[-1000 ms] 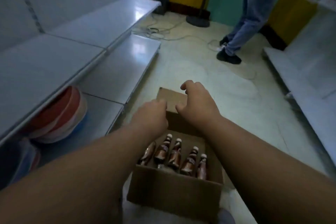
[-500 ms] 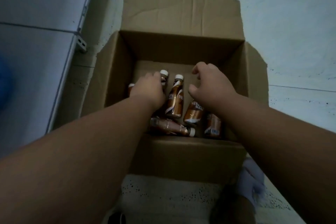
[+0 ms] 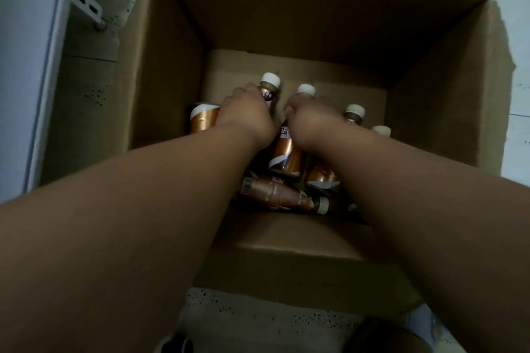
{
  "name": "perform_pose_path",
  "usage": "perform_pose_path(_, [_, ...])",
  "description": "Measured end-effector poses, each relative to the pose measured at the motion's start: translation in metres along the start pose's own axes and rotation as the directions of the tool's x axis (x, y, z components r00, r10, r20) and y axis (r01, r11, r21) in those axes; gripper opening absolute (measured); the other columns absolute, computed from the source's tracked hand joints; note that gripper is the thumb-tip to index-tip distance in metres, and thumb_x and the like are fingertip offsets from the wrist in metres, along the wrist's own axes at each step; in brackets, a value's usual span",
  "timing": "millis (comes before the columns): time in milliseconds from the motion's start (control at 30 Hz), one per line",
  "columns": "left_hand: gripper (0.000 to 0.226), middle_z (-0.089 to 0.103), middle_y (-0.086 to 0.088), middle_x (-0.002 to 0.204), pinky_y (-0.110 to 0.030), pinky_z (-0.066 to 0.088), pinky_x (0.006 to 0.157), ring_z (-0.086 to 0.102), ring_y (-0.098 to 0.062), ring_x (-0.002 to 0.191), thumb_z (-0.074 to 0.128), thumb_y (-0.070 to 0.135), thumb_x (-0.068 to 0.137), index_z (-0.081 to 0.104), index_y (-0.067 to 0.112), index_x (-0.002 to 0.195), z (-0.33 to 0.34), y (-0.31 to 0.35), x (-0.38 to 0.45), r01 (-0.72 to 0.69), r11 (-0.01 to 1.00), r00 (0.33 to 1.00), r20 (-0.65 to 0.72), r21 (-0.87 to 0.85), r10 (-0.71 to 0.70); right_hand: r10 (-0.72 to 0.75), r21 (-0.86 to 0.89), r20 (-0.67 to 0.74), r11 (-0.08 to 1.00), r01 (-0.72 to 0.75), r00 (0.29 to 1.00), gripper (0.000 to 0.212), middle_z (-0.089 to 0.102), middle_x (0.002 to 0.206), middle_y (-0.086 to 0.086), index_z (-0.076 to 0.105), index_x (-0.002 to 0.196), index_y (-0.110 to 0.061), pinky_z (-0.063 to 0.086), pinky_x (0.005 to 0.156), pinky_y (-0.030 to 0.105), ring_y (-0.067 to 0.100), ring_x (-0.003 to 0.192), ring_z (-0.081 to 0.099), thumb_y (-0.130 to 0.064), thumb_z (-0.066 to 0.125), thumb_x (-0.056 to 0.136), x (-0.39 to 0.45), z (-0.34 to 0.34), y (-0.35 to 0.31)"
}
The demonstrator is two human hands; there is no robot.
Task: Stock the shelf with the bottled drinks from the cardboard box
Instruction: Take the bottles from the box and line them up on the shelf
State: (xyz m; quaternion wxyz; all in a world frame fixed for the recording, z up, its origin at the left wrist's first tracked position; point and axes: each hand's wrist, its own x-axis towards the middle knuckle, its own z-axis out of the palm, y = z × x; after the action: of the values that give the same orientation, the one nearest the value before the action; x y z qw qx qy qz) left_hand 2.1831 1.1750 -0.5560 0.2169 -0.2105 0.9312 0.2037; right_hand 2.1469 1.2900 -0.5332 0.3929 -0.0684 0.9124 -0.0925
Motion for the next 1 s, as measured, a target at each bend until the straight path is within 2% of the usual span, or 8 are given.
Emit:
perform_pose_path(100, [0.051, 0.061, -0.006, 0.107, -0.035, 0.049, 0.079, 0.060, -0.026, 0.093, 0.071, 0.037, 0.071, 0.052, 0.018, 0.115, -0.025, 0.001, -0.015, 0.114, 0.963, 0.993, 0.064, -0.244, -0.101, -0.039, 0.149, -0.241, 0.986, 0.077, 0.970, 0.027, 0.038, 0.128, 0.017, 0.048, 0.122, -0.024, 0.044, 0.074, 0.038, 0.030, 0.095, 0.052, -0.033, 0.046, 0.097, -0.019, -0.001, 0.001])
perform_pose_path(200, [0.030, 0.067, -0.005, 0.088, -0.042, 0.056, 0.077, 0.066, -0.026, 0.081, 0.069, 0.029, 0.065, 0.059, 0.022, 0.092, -0.072, 0.004, -0.041, 0.193, 0.770, 0.981, 0.133, -0.608, -0.140, -0.107, 0.178, -0.494, 0.959, 0.221, 0.863, 0.023, 0.037, 0.119, 0.011, 0.046, 0.110, -0.027, 0.047, 0.070, 0.037, 0.025, 0.087, 0.051, -0.034, 0.057, 0.091, -0.052, -0.027, -0.002])
perform_pose_path(367, [0.033, 0.063, -0.011, 0.080, -0.039, 0.055, 0.054, 0.064, -0.031, 0.072, 0.061, 0.015, 0.052, 0.060, 0.024, 0.084, -0.180, -0.015, -0.119, 0.109, 0.489, 0.981, 0.013, -0.865, -0.194, -0.277, 0.197, -0.656, 0.835, 0.513, 0.702, 0.018, 0.038, 0.110, 0.002, 0.044, 0.093, -0.031, 0.051, 0.078, 0.035, 0.019, 0.087, 0.053, -0.025, 0.059, 0.084, -0.142, -0.099, -0.054])
perform_pose_path(500, [0.041, 0.064, -0.018, 0.086, -0.047, 0.056, 0.066, 0.064, -0.034, 0.072, 0.058, 0.014, 0.047, 0.062, 0.018, 0.088, -0.265, -0.059, -0.212, -0.060, 0.358, 0.959, -0.153, -0.932, -0.238, -0.319, 0.233, -0.737, 0.708, 0.667, 0.596, 0.015, 0.042, 0.107, 0.004, 0.048, 0.098, -0.027, 0.040, 0.069, 0.028, 0.012, 0.077, 0.047, -0.029, 0.044, 0.083, -0.234, -0.142, -0.129])
perform_pose_path(567, [0.033, 0.064, -0.016, 0.075, -0.037, 0.053, 0.056, 0.062, -0.026, 0.057, 0.059, 0.015, 0.050, 0.062, 0.017, 0.082, -0.305, -0.084, -0.264, -0.177, 0.302, 0.923, -0.264, -0.937, -0.280, -0.346, 0.244, -0.769, 0.618, 0.747, 0.538, 0.014, 0.043, 0.105, 0.004, 0.047, 0.096, -0.028, 0.038, 0.071, 0.030, 0.009, 0.075, 0.046, -0.030, 0.040, 0.084, -0.280, -0.153, -0.177])
perform_pose_path(733, [0.017, 0.068, -0.004, 0.060, -0.026, 0.048, 0.050, 0.064, -0.017, 0.052, 0.067, 0.036, 0.063, 0.067, 0.021, 0.068, -0.388, -0.169, -0.399, -0.323, 0.495, 0.716, -0.551, -0.806, -0.429, -0.522, 0.172, -0.762, 0.409, 0.896, 0.384, 0.016, 0.048, 0.101, 0.004, 0.041, 0.088, -0.030, 0.036, 0.064, 0.016, -0.003, 0.074, 0.048, -0.035, 0.057, 0.088, -0.395, -0.137, -0.311])
perform_pose_path(867, [0.020, 0.068, -0.002, 0.067, -0.039, 0.053, 0.064, 0.066, -0.023, 0.063, 0.062, 0.043, 0.063, 0.065, 0.028, 0.075, -0.418, -0.233, -0.468, -0.303, 0.604, 0.578, -0.646, -0.737, -0.498, -0.621, 0.121, -0.734, 0.280, 0.952, 0.275, 0.028, 0.053, 0.087, 0.003, 0.032, 0.077, -0.036, 0.042, 0.057, 0.029, 0.016, 0.072, 0.054, -0.035, 0.059, 0.085, -0.460, -0.102, -0.390])
perform_pose_path(1000, [0.026, 0.070, 0.000, 0.075, -0.045, 0.052, 0.078, 0.065, -0.020, 0.074, 0.060, 0.045, 0.069, 0.067, 0.023, 0.081, -0.425, -0.276, -0.485, -0.262, 0.628, 0.477, -0.664, -0.733, -0.576, -0.644, 0.142, -0.725, 0.209, 0.968, 0.245, 0.035, 0.053, 0.077, -0.008, 0.031, 0.086, -0.032, 0.039, 0.051, 0.022, 0.005, 0.066, 0.054, -0.029, 0.066, 0.081, -0.481, -0.082, -0.434])
